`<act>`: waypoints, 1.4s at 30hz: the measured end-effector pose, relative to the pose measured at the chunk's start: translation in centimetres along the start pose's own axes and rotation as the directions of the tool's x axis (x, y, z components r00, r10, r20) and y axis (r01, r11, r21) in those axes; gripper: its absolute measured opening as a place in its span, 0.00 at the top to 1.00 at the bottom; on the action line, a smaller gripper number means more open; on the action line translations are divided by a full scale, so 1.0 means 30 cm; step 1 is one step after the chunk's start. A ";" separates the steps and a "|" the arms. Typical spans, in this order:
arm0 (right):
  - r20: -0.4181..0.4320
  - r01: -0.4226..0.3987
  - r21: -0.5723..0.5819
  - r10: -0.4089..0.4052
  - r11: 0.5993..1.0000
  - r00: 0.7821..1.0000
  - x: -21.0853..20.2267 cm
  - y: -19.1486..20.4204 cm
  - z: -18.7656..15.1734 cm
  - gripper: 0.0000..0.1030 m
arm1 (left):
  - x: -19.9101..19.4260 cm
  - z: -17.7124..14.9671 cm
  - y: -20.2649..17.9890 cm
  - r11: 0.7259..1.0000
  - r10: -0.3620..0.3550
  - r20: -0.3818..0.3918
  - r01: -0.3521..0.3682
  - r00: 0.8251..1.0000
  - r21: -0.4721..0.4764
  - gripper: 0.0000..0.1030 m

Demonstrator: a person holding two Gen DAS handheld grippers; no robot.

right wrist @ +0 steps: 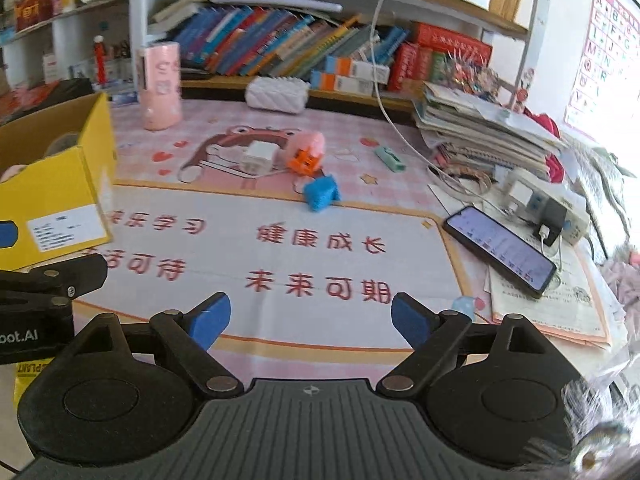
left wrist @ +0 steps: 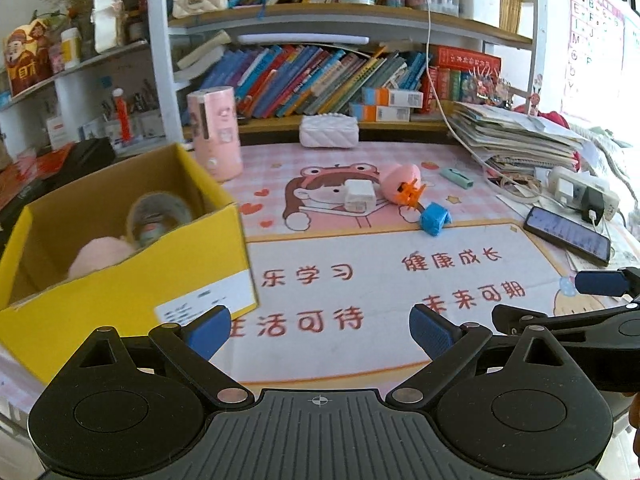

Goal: Organize objects
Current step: 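Withdraw both grippers from the box toward the white charger and blue piece, then grasp the white charger plug with the left gripper while the right gripper grasps the blue toy piece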

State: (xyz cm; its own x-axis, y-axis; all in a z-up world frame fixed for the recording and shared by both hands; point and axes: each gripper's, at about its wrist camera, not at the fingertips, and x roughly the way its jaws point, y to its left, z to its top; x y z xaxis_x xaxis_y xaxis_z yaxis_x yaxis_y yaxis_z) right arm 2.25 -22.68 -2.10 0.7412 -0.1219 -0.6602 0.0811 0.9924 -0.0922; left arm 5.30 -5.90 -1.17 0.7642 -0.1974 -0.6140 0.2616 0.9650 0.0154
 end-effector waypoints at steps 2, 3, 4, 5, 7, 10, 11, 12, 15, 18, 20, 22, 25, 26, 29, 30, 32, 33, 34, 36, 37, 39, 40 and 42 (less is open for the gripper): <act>-0.012 0.003 0.001 -0.003 1.000 1.000 0.025 -0.018 0.013 0.15 | 0.025 0.016 -0.007 1.000 -0.001 -0.005 0.001 1.000 -0.004 0.05; -0.016 0.003 0.000 -0.003 1.000 1.000 0.037 -0.025 0.020 0.15 | 0.038 0.024 -0.010 1.000 0.000 -0.009 0.000 1.000 -0.007 0.05; -0.021 0.002 -0.002 -0.002 1.000 1.000 0.050 -0.031 0.028 0.15 | 0.053 0.032 -0.013 1.000 0.002 -0.013 -0.002 1.000 -0.009 0.05; -0.025 0.000 -0.005 0.000 1.000 1.000 0.062 -0.037 0.036 0.15 | 0.066 0.040 -0.018 1.000 0.003 -0.016 -0.004 1.000 -0.012 0.05; -0.029 -0.004 -0.013 0.004 1.000 1.000 0.088 -0.050 0.058 0.15 | 0.091 0.059 -0.026 1.000 0.007 -0.017 -0.007 1.000 -0.019 0.05; -0.030 -0.012 -0.026 0.011 1.000 0.999 0.129 -0.071 0.096 0.15 | 0.129 0.091 -0.039 0.999 0.016 -0.013 -0.017 1.000 -0.034 0.05; -0.030 -0.015 -0.031 0.014 0.999 0.999 0.144 -0.078 0.109 0.15 | 0.143 0.102 -0.043 0.999 0.019 -0.012 -0.020 1.000 -0.040 0.05; -0.031 -0.018 -0.036 0.017 0.999 0.999 0.159 -0.085 0.123 0.15 | 0.155 0.111 -0.047 0.999 0.023 -0.010 -0.023 1.000 -0.046 0.05; -0.034 -0.030 -0.050 0.029 0.998 0.999 0.210 -0.107 0.166 0.15 | 0.200 0.139 -0.060 0.997 0.035 -0.014 -0.036 0.999 -0.065 0.05; -0.037 -0.046 -0.062 0.044 0.997 0.998 0.260 -0.130 0.204 0.15 | 0.239 0.167 -0.076 0.996 0.048 -0.022 -0.050 0.999 -0.074 0.05; -0.039 -0.062 -0.066 0.059 0.996 0.997 0.293 -0.146 0.228 0.15 | 0.262 0.185 -0.087 0.995 0.060 -0.021 -0.062 0.998 -0.080 0.05; -0.038 -0.083 -0.069 0.081 0.994 0.996 0.325 -0.161 0.252 0.18 | 0.283 0.200 -0.094 0.994 0.072 -0.025 -0.073 0.997 -0.086 0.05; -0.054 -0.117 -0.086 0.112 0.989 0.992 0.379 -0.169 0.277 0.26 | 0.318 0.221 -0.108 0.992 0.086 -0.037 -0.089 0.996 -0.092 0.05; -0.062 -0.128 -0.091 0.123 0.988 0.990 0.396 -0.171 0.284 0.32 | 0.328 0.227 -0.112 0.991 0.091 -0.040 -0.094 0.995 -0.093 0.05; -0.079 -0.160 -0.106 0.152 0.981 0.985 0.449 -0.175 0.301 0.39 | 0.360 0.246 -0.124 0.989 0.105 -0.049 -0.110 0.993 -0.095 0.05; -0.078 -0.171 -0.111 0.162 0.979 0.984 0.465 -0.176 0.305 0.39 | 0.370 0.253 -0.127 0.989 0.109 -0.052 -0.114 0.993 -0.097 0.05; -0.076 -0.188 -0.123 0.179 0.974 0.981 0.498 -0.177 0.315 0.39 | 0.393 0.268 -0.132 0.987 0.117 -0.058 -0.122 0.991 -0.101 0.05; -0.075 -0.199 -0.131 0.191 0.971 0.979 0.514 -0.177 0.320 0.39 | 0.402 0.273 -0.135 0.987 0.119 -0.062 -0.125 0.991 -0.103 0.05; -0.075 -0.210 -0.139 0.201 0.968 0.977 0.533 -0.176 0.326 0.39 | 0.414 0.281 -0.137 0.986 0.121 -0.066 -0.128 0.990 -0.103 0.05; -0.078 -0.232 -0.144 0.223 0.962 0.972 0.570 -0.174 0.336 0.38 | 0.439 0.298 -0.141 0.986 0.124 -0.069 -0.131 0.990 -0.104 0.05; -0.082 -0.244 -0.146 0.234 0.959 0.969 0.588 -0.173 0.340 0.38 | 0.452 0.306 -0.143 0.985 0.126 -0.070 -0.133 0.990 -0.106 0.05; -0.097 -0.258 -0.148 0.245 0.955 0.965 0.624 -0.171 0.346 0.38 | 0.480 0.321 -0.146 0.985 0.133 -0.076 -0.141 0.988 -0.105 0.05; -0.103 -0.263 -0.148 0.250 0.953 0.963 0.641 -0.170 0.349 0.38 | 0.495 0.329 -0.148 0.984 0.139 -0.080 -0.147 0.987 -0.104 0.05; -0.112 -0.272 -0.151 0.257 0.950 0.960 0.672 -0.169 0.354 0.40 | 0.527 0.344 -0.150 0.983 0.141 -0.090 -0.151 0.986 -0.107 0.07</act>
State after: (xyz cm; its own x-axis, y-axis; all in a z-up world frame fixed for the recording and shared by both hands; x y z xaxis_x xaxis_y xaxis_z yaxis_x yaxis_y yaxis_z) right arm 23.84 -30.01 -7.02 0.6579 0.1359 -0.7408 -0.2248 0.9742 -0.0209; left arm 22.31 -15.13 -2.81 0.7373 -0.0426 -0.6742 0.0787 0.9966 0.0230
